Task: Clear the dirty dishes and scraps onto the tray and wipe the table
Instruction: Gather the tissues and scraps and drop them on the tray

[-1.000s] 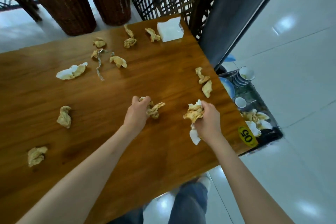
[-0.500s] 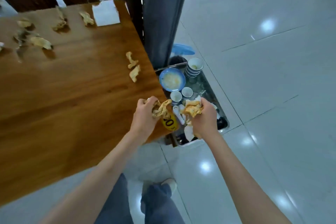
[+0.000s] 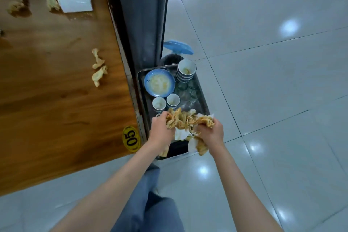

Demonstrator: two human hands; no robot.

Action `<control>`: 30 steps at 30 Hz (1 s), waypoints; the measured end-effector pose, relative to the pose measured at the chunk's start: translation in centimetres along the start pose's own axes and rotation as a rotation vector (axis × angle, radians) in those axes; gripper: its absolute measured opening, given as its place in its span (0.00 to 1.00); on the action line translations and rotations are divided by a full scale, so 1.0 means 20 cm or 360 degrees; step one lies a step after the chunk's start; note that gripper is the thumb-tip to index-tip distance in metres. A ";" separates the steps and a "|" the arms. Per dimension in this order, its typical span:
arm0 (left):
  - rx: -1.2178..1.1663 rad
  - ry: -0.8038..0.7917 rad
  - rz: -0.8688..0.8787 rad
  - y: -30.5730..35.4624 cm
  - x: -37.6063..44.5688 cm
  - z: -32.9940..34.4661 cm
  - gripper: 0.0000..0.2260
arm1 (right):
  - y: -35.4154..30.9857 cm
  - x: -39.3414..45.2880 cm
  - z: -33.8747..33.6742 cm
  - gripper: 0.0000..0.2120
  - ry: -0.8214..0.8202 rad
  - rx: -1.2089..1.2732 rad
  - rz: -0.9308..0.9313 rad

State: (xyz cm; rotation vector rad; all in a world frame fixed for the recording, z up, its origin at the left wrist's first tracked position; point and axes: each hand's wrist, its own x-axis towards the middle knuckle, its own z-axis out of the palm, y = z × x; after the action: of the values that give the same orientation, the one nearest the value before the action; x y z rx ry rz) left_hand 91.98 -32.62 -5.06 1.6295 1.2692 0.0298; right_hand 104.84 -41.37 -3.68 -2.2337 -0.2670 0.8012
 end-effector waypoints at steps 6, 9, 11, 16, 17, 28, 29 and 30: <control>-0.0257 0.0067 -0.0449 -0.09 0.28 0.17 0.11 | 0.13 0.31 0.08 0.04 -0.0113 -0.0026 0.0196; -0.0303 0.0135 -0.0522 -0.14 0.38 0.26 0.13 | 0.19 0.44 0.11 0.07 -0.0217 -0.0032 0.0190; -0.0337 0.0188 -0.0564 -0.17 0.44 0.32 0.15 | 0.24 0.52 0.13 0.06 -0.0320 -0.0007 0.0140; -0.0432 0.0331 -0.0646 -0.23 0.53 0.52 0.17 | 0.36 0.68 0.18 0.09 -0.0437 0.0054 0.0145; -0.0498 0.0354 -0.0631 -0.24 0.54 0.56 0.17 | 0.38 0.70 0.18 0.11 -0.0465 0.0072 0.0152; -0.0598 0.0478 -0.0660 -0.28 0.40 0.61 0.24 | 0.47 0.74 0.07 0.32 -0.0866 0.0027 0.0218; -0.0590 0.0490 -0.0653 -0.27 0.38 0.60 0.24 | 0.45 0.74 0.05 0.31 -0.0880 0.0002 0.0201; -0.0588 0.0499 -0.0639 -0.25 0.36 0.57 0.23 | 0.43 0.73 0.04 0.31 -0.0890 -0.0026 0.0175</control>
State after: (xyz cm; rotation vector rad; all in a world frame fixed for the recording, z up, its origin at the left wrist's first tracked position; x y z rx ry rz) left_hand 98.01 -35.60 -17.91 1.0618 1.6992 0.2648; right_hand 115.40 -41.06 -16.92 -2.0093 -0.4155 1.4822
